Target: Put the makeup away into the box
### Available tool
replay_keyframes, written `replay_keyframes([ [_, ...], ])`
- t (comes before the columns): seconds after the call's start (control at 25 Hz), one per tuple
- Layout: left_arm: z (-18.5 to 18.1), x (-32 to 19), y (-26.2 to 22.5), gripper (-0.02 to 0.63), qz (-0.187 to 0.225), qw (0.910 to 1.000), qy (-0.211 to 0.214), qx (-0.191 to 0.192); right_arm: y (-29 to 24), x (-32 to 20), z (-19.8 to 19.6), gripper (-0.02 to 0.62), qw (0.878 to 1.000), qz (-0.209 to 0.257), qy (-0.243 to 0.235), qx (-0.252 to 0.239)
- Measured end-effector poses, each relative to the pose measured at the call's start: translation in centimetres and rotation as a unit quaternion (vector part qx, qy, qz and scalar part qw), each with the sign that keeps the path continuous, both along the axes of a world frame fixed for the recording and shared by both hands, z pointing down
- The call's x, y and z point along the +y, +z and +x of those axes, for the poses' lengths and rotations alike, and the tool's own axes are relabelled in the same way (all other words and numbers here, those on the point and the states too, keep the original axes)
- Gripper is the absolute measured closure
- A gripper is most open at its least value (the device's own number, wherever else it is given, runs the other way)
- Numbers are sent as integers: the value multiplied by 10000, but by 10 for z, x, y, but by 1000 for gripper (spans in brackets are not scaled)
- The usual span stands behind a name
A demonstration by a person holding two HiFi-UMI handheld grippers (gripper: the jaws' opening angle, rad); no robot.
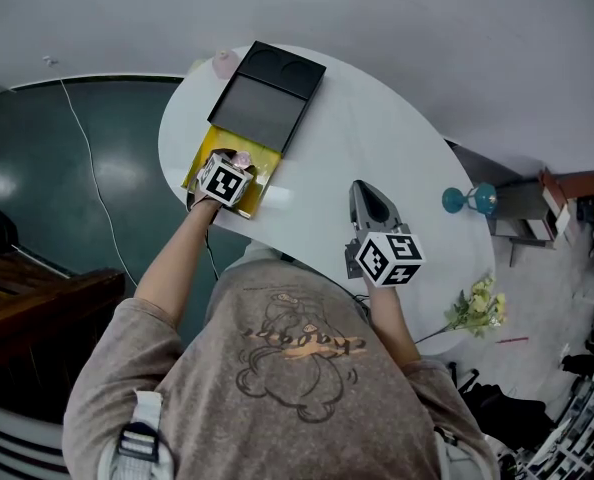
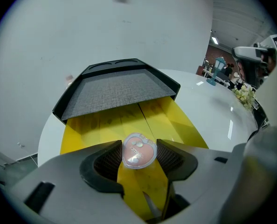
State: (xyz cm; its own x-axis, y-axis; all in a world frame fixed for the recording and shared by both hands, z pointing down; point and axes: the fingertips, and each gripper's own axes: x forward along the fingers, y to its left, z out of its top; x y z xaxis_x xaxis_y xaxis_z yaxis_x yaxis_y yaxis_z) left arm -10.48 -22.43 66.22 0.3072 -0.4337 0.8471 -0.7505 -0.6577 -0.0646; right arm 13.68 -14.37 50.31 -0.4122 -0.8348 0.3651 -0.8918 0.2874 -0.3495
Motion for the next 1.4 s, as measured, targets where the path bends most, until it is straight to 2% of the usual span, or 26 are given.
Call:
replay_keyframes([
  [0.16,2,8,7,354,-238,9997,-18,53,2,1,1,592,10000,-32,14,-4],
  [0.28,1,4,3,354,-83,10000,-15,-9,4,2,0,592,10000,-50,4,-15],
  [0.44,4,8,0,354,-214,9997,55,55,4,2,-1,592,10000,-50,-29,-21],
  [0.64,8,2,-28,354,-162,9986,-126,486,0,-1,-2,592,10000,6,-81,-15],
  [0.88,17,-18,-83,354,302,9938,-267,1039,-5,-5,3,592,9998,80,-151,70],
  [1.04,30,-27,-124,354,635,9865,-292,1481,-6,-6,6,592,9998,106,-156,102],
  [1.2,42,-26,-159,354,915,9729,-417,2084,-7,-7,9,592,9997,125,-147,144],
  [1.4,52,-13,-188,354,1233,9556,-548,2620,-13,-10,14,592,9996,215,-43,193],
])
